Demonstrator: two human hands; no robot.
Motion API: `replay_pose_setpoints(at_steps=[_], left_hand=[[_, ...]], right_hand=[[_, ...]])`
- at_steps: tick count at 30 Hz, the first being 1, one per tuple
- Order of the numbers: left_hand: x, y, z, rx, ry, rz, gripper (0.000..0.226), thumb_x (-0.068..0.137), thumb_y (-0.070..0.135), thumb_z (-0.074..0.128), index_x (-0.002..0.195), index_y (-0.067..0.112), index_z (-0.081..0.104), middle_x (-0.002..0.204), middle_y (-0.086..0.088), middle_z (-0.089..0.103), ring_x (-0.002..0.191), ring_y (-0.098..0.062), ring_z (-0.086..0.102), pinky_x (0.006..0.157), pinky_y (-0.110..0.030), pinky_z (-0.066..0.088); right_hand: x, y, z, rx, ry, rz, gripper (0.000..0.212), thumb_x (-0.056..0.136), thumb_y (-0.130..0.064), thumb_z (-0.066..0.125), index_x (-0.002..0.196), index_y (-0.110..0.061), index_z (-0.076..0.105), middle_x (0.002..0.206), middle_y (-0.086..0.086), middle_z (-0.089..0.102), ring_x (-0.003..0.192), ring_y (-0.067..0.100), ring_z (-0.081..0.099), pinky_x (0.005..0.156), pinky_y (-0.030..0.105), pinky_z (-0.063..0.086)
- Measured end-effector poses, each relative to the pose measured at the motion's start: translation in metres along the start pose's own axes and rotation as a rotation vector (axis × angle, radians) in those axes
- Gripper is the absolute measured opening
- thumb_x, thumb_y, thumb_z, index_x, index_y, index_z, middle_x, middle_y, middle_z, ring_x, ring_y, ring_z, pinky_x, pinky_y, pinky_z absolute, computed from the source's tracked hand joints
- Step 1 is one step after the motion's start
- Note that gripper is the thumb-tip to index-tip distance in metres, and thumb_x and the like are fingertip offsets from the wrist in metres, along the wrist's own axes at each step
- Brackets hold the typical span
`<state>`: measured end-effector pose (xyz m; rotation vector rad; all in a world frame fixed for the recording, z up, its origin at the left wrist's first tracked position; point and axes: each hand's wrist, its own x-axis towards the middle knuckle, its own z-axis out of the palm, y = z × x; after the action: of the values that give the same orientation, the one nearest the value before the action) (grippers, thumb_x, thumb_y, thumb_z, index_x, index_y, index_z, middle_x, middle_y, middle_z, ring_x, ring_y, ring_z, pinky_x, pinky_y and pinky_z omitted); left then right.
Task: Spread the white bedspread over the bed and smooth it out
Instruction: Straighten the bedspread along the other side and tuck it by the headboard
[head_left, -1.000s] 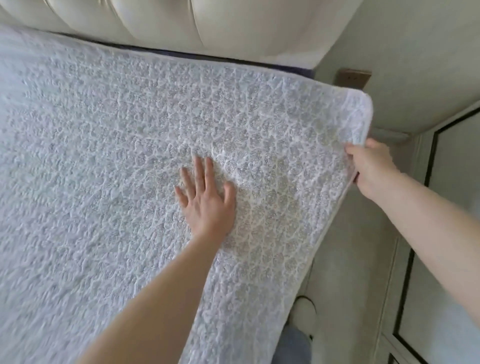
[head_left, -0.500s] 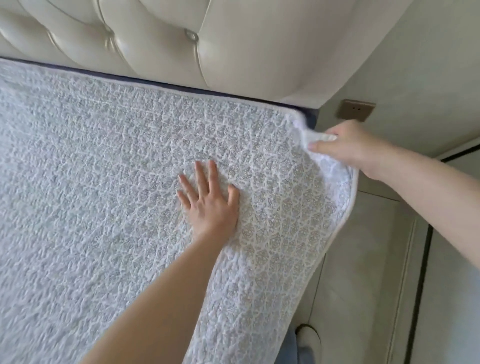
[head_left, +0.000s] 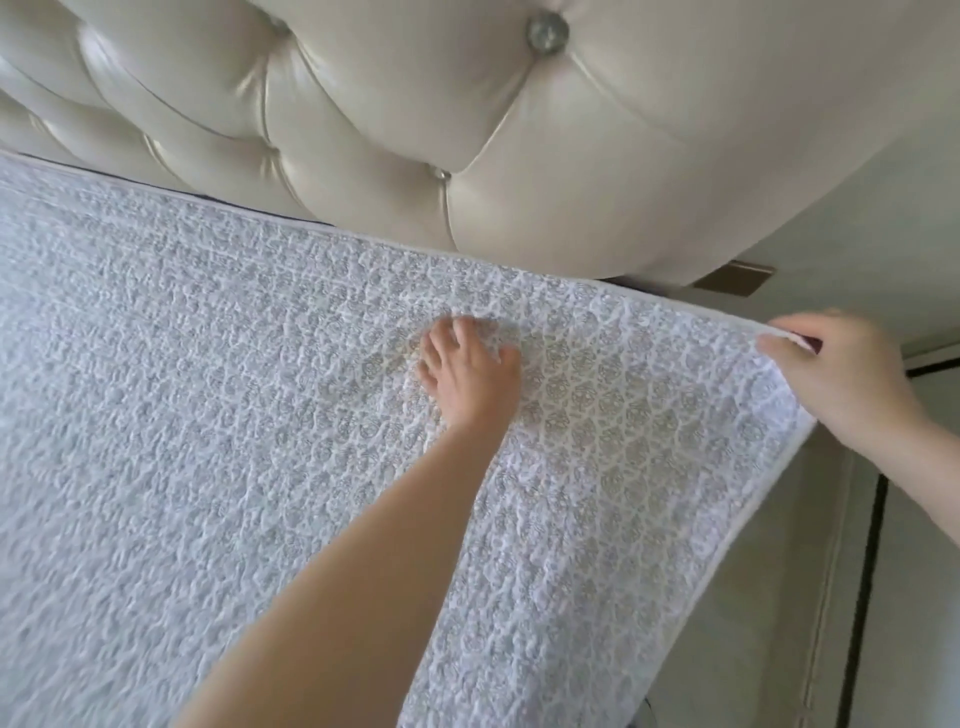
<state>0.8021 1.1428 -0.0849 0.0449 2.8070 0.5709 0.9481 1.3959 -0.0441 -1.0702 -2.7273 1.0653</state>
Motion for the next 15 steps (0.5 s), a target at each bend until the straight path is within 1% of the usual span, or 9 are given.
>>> replay_pose_setpoints(at_steps=[1,2,3,5,7,9,10,12,15], left_hand=[[0.004,0.011,-0.003,-0.042,0.0,-0.034,0.044,0.092,0.037,0.054,0.131,0.022,0.042,0.146,-0.005,0.035,0.141,-0.029,0.024,0.117,-0.051,0.02],[0.008,0.022,-0.007,-0.088,-0.019,-0.074,0.044,0.092,0.04,0.055,0.13,0.022,0.042,0.141,-0.005,0.038,0.137,-0.028,0.028,0.114,-0.048,0.024],[0.013,0.034,-0.01,-0.125,-0.048,-0.119,0.046,0.092,0.042,0.056,0.131,0.021,0.042,0.138,-0.005,0.039,0.134,-0.028,0.03,0.112,-0.046,0.025],[0.018,0.052,-0.015,-0.191,-0.101,-0.201,0.054,0.092,0.047,0.055,0.135,0.018,0.039,0.14,-0.008,0.038,0.135,-0.03,0.028,0.11,-0.046,0.025],[0.02,0.065,-0.019,-0.251,-0.128,-0.302,0.065,0.093,0.053,0.052,0.142,0.012,0.035,0.148,-0.011,0.033,0.14,-0.032,0.024,0.116,-0.05,0.023],[0.022,0.074,-0.021,-0.314,-0.102,-0.409,0.071,0.094,0.055,0.049,0.146,0.009,0.032,0.153,-0.013,0.031,0.143,-0.032,0.024,0.117,-0.052,0.023],[0.021,0.077,-0.022,-0.37,-0.075,-0.455,0.069,0.095,0.054,0.048,0.144,0.009,0.036,0.152,-0.014,0.034,0.141,-0.032,0.028,0.116,-0.053,0.025],[0.014,0.083,-0.025,-0.525,-0.006,-0.508,0.06,0.094,0.053,0.044,0.135,0.01,0.046,0.141,-0.012,0.045,0.13,-0.031,0.042,0.11,-0.054,0.033],[-0.003,0.087,-0.028,-0.623,0.024,-0.51,0.053,0.091,0.048,0.052,0.126,0.008,0.048,0.127,-0.01,0.054,0.116,-0.028,0.053,0.102,-0.051,0.044]], right_hand=[[-0.004,-0.001,-0.004,0.001,0.013,-0.03,0.016,0.092,-0.011,0.062,0.1,-0.002,0.073,0.076,0.003,0.059,0.08,0.026,0.055,0.068,0.028,0.038],[-0.008,-0.002,-0.007,0.01,0.027,-0.054,0.018,0.091,-0.009,0.064,0.105,-0.002,0.073,0.075,-0.003,0.054,0.075,0.017,0.051,0.067,0.017,0.037],[-0.013,-0.002,-0.011,0.016,0.034,-0.076,0.02,0.091,-0.008,0.064,0.108,-0.002,0.073,0.075,-0.005,0.05,0.07,0.013,0.049,0.064,0.009,0.034],[-0.027,-0.004,-0.018,0.03,-0.005,-0.132,0.022,0.091,-0.004,0.064,0.111,-0.005,0.072,0.072,-0.002,0.045,0.068,0.006,0.05,0.059,0.006,0.034],[-0.042,-0.004,-0.025,0.039,-0.048,-0.218,0.025,0.089,0.001,0.065,0.112,-0.005,0.072,0.075,-0.004,0.044,0.064,0.002,0.048,0.057,0.006,0.034],[-0.051,-0.002,-0.029,0.014,-0.079,-0.307,0.027,0.086,0.003,0.066,0.112,-0.005,0.072,0.074,-0.01,0.043,0.065,0.003,0.047,0.058,0.01,0.035],[-0.054,0.0,-0.03,-0.001,-0.096,-0.352,0.028,0.086,0.004,0.066,0.112,-0.006,0.072,0.074,-0.011,0.044,0.066,0.005,0.047,0.058,0.013,0.036],[-0.057,0.004,-0.032,-0.007,-0.129,-0.411,0.029,0.087,0.002,0.065,0.113,-0.008,0.072,0.075,-0.002,0.047,0.064,0.01,0.047,0.058,0.023,0.038],[-0.064,0.004,-0.042,0.027,-0.167,-0.437,0.028,0.093,-0.017,0.055,0.115,-0.014,0.072,0.075,-0.002,0.045,0.064,0.011,0.046,0.057,0.029,0.038]])
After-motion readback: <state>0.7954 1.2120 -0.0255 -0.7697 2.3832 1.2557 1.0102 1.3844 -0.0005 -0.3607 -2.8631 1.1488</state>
